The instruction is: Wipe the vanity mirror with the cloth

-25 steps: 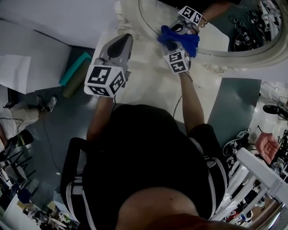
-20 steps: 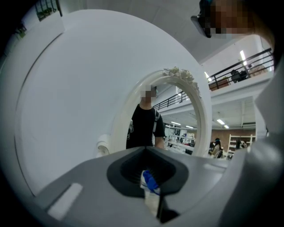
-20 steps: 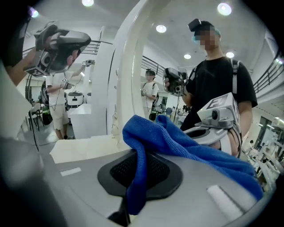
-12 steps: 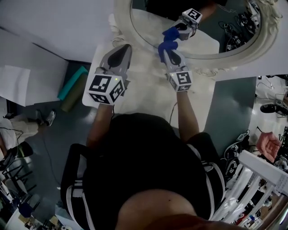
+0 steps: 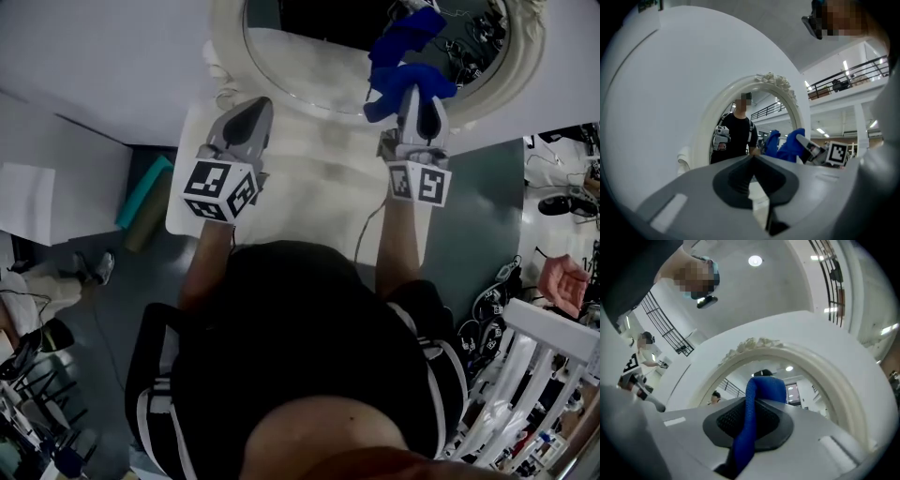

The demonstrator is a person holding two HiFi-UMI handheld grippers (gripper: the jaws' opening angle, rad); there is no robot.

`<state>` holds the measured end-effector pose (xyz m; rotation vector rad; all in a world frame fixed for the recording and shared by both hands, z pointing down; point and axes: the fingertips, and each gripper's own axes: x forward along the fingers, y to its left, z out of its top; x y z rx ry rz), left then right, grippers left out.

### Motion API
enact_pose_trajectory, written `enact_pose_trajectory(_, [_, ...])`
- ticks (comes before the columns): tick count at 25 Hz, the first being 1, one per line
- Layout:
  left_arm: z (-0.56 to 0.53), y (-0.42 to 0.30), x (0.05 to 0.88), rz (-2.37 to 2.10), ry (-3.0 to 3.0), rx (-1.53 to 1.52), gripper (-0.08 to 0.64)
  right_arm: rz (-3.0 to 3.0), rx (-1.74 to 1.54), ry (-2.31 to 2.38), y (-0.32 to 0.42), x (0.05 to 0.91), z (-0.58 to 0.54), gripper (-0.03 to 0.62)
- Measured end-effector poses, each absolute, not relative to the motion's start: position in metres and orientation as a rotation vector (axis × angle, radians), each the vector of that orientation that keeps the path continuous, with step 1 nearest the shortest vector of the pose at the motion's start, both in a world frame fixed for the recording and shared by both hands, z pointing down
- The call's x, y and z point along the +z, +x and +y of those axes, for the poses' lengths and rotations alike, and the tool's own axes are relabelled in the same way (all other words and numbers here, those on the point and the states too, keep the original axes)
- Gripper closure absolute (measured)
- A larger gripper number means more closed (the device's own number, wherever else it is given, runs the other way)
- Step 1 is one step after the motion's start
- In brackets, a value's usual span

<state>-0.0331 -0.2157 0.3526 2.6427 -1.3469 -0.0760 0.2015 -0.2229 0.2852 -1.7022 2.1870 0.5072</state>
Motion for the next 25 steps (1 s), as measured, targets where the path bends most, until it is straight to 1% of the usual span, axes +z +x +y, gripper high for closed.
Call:
enact_pose_trajectory(6, [-0.215,-0.031,0.349,-1.323,2.661,-0.086,0.552,1.964,0.581,-1.892,0.269,0.254,-0.226,0.561])
enact_pose_trajectory(12, [-0.212,-0.022,0.339,-1.291,2.685,-0.086,0.552,1.943,0.455,-1.928,0.295,0.253,-0.247,0.561])
enact_pose_trajectory(18, [-0.212,-0.017,0.34,-1.276,2.685,-0.085,0.552,1.931,0.385,-1.912,0.302,0.253,-0.264,0.56])
enact_pose_trajectory(25, [-0.219,-0.016,0.345,-1.282,2.664,-0.082,0.552,1.948,0.523,-1.876,0.291,0.199,-0.272,0.56])
